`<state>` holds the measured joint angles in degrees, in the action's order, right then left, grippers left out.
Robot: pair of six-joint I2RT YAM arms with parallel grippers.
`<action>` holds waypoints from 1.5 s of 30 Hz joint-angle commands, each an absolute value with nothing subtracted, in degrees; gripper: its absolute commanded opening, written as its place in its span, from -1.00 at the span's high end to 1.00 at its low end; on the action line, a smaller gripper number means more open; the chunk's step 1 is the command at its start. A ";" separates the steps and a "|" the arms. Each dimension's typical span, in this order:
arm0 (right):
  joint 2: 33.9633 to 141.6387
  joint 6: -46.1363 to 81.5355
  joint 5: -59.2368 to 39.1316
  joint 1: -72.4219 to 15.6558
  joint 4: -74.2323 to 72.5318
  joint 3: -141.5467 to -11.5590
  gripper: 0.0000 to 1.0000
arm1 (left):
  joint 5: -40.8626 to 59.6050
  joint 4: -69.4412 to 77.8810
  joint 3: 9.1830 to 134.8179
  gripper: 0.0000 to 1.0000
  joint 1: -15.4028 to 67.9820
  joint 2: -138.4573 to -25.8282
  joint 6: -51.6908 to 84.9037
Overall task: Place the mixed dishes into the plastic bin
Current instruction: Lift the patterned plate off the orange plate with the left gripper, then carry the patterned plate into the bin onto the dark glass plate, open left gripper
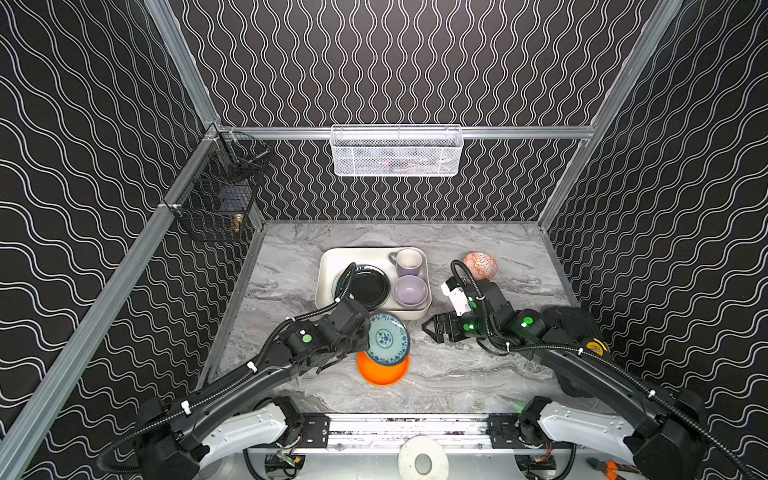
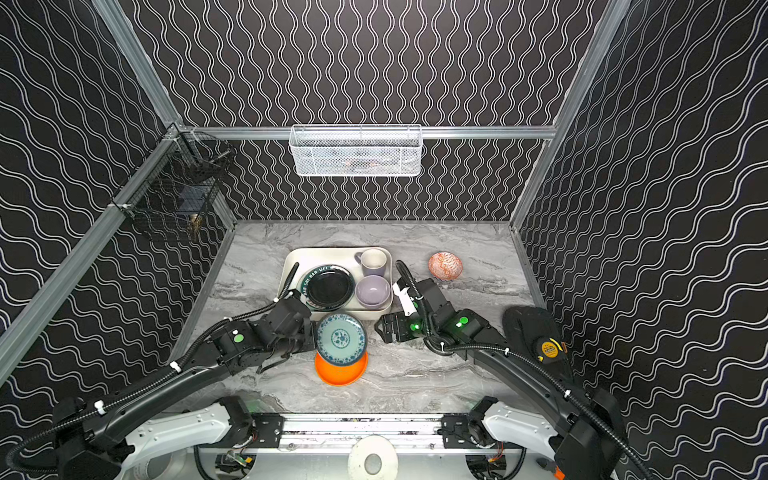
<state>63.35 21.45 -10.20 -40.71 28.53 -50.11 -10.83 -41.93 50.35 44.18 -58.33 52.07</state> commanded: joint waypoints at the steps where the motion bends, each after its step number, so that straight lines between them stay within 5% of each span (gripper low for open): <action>1: 63.19 20.96 -10.02 -40.62 29.96 -52.10 -0.99 | -15.63 -44.32 54.40 1.00 43.73 -59.61 49.50; 8: 64.35 20.45 -11.32 -40.66 30.65 -55.51 -0.98 | -16.18 -43.63 60.57 1.00 36.71 -64.67 43.96; 21: 68.32 18.72 -13.32 -40.54 31.06 -60.45 -0.98 | -2.23 -32.97 65.50 1.00 15.84 -77.59 36.49; 45: 72.44 17.49 -15.55 -38.75 30.50 -61.71 -0.99 | 4.00 -24.39 65.05 0.96 11.07 -93.78 36.12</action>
<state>72.42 18.28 -14.85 -38.89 31.07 -61.43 4.16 -25.47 65.12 11.16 -93.56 37.39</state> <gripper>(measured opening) 0.993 0.074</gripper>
